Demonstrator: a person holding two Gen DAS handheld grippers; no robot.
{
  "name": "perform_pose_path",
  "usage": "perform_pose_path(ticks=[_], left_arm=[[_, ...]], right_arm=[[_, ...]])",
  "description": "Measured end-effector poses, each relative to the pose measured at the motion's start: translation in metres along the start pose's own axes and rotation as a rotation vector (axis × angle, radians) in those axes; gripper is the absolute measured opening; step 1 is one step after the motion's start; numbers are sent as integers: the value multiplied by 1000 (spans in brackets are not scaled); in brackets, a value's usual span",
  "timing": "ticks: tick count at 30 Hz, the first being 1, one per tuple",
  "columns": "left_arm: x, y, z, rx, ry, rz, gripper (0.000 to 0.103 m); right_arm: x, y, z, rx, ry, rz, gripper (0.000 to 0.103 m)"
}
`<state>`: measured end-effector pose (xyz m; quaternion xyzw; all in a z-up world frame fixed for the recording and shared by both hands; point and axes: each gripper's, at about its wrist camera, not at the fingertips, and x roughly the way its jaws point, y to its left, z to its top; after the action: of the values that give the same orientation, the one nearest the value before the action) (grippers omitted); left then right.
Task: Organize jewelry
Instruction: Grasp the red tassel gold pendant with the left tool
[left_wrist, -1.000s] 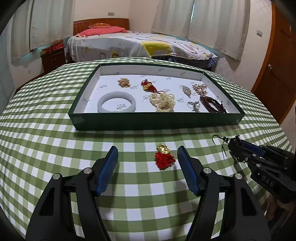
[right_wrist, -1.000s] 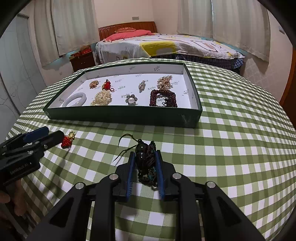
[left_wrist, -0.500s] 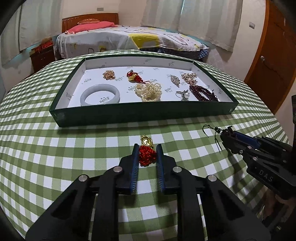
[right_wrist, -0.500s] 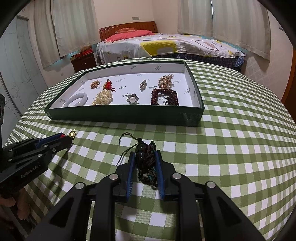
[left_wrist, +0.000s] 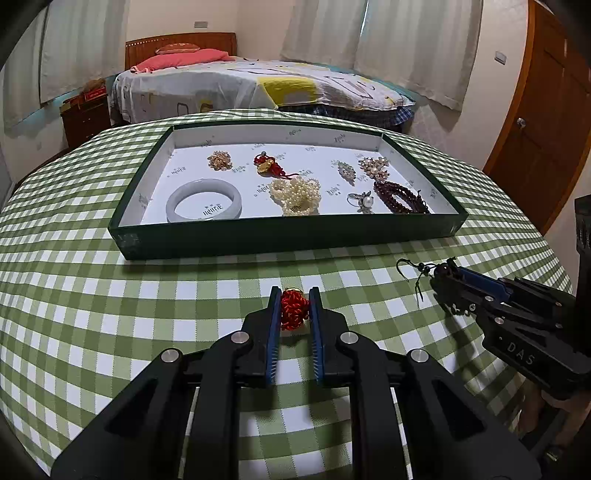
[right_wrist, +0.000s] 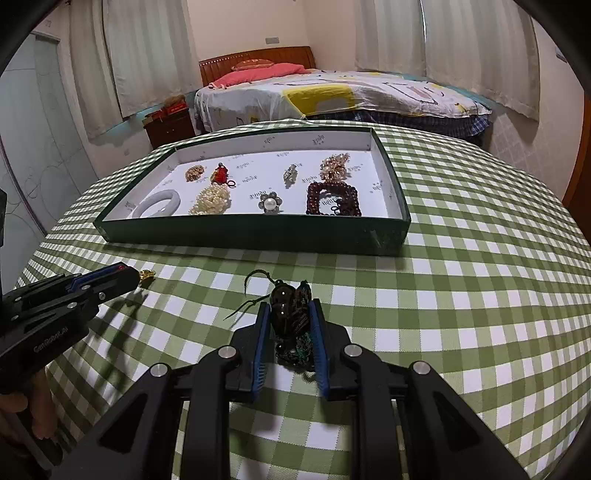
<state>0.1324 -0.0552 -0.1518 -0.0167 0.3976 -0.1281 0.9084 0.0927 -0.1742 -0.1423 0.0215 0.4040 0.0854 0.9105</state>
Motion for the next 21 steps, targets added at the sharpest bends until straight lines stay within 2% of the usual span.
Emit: perform_pose_path(ticks=[21], left_arm=[[-22,2,5,13,-54,68,15]], right_arm=[[-16,9,5,-19,-46,-8,22]])
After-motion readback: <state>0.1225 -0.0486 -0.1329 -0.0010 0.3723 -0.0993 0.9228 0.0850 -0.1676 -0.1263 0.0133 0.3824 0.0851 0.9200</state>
